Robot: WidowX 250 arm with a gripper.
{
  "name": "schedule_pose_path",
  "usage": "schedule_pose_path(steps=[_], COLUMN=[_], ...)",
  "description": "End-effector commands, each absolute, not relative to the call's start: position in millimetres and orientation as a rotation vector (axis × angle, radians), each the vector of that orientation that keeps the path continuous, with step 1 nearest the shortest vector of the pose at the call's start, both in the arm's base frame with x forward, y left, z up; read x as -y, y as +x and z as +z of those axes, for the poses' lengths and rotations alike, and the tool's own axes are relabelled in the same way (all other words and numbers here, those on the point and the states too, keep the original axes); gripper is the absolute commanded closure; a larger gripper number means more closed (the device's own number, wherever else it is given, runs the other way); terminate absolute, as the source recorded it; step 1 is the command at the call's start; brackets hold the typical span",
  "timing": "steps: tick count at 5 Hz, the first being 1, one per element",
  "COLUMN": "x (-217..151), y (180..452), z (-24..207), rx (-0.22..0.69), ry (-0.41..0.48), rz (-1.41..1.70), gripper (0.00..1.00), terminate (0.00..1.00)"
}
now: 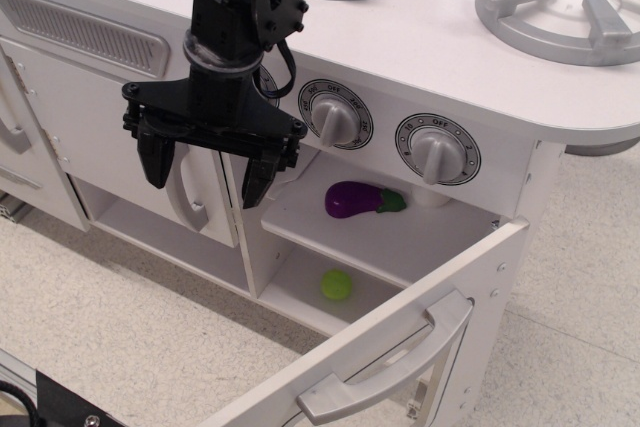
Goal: Close oven
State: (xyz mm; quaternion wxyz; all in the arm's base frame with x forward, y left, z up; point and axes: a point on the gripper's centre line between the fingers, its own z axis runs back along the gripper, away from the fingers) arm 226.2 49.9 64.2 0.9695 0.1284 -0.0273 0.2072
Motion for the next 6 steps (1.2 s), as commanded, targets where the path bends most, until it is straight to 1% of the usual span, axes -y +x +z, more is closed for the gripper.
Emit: schedule_pose_path(steps=[1,2,3,4,5,6], x=[-49.9,-27.7,-8.0,8.8,23.8,35.3], y=[226.2,207.0,181.1,162.1,149.2,143.8], z=[64.2,57.2,52.7,47.2,39.6,26.6], rx=[0.055,0.048,0.070,0.086,0.058,0.052], ry=[0.259,0.162,0.112,0.095,0.063,0.065], rz=[0.419,0.209,0.009,-0.134,-0.235,-0.274], gripper=[0.00,0.00,0.00,0.00,0.00,0.00], terminate=[0.00,0.00,0.00,0.00,0.00,0.00])
